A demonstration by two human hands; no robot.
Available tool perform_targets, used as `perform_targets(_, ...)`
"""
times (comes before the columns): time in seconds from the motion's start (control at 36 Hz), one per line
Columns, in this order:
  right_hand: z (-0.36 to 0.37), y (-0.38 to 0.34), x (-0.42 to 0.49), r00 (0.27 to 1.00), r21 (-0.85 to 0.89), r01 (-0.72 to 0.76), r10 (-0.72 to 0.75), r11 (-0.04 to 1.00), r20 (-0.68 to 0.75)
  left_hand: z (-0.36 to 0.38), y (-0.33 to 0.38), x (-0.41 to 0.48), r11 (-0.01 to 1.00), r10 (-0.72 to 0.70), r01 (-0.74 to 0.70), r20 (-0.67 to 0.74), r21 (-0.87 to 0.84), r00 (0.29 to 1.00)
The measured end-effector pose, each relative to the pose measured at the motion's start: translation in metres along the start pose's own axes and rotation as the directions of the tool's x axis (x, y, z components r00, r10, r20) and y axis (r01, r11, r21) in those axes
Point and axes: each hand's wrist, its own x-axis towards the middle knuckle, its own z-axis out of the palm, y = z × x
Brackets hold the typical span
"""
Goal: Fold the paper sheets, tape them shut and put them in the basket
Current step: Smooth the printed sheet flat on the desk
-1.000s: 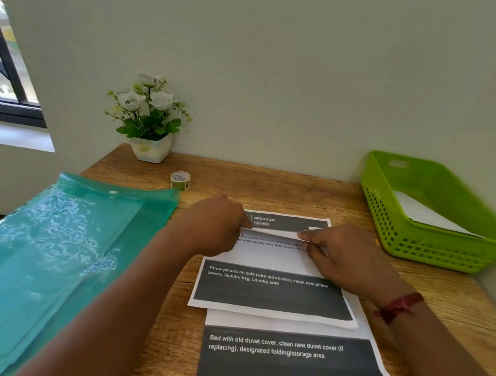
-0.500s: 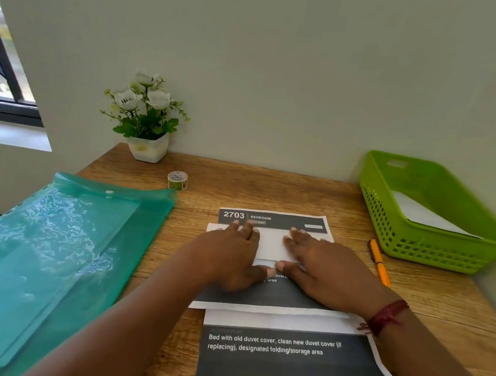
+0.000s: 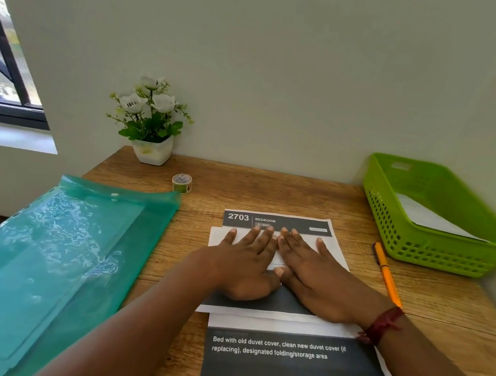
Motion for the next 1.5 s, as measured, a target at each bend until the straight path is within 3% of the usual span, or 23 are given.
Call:
perform_targets(0.25,0.002,-0.002,0.0,1.0,-0.041,0.023,-0.023,0.999,-0.007,-0.003,0.0,-0.001,0.999,-0.021,0.021,0.002,-0.032,1.0)
perform_targets(0.53,0.004,-0.004,-0.001,0.999,-0.07,-0.046,0.046,0.996,0.001,0.001,0.002,0.004,0.999,-0.033,0.033,-0.007,0.007,0.999)
perform_targets(0.81,-0.002,0.003,-0.005,0.992,-0.007,-0.12,0.12,0.993,0.043,-0.008,-0.015,-0.004,0.975,-0.193,0.195,0.024,-0.103,0.981)
perform_targets(1.0,-0.008,0.027,-0.006,0.984,-0.019,-0.166,0.167,0.986,0.064,-0.016,-0.026,-0.008,0.965,-0.245,0.248,0.049,-0.084,0.968)
perform_targets(1.08,-0.012,0.034,-0.003,0.989,-0.034,-0.147,0.147,0.989,0.003,-0.022,-0.033,-0.012,0.98,-0.196,0.195,-0.015,-0.045,0.98)
perform_targets(1.25,-0.017,0.035,-0.005,0.972,0.021,-0.08,0.083,0.997,-0.221,-0.031,-0.056,-0.015,0.979,-0.132,0.091,-0.223,-0.184,0.966)
perform_targets(1.5,-0.007,0.051,-0.001,0.952,0.173,-0.04,0.09,0.984,-0.292,-0.024,-0.068,-0.005,0.974,-0.151,0.103,-0.236,-0.203,0.96)
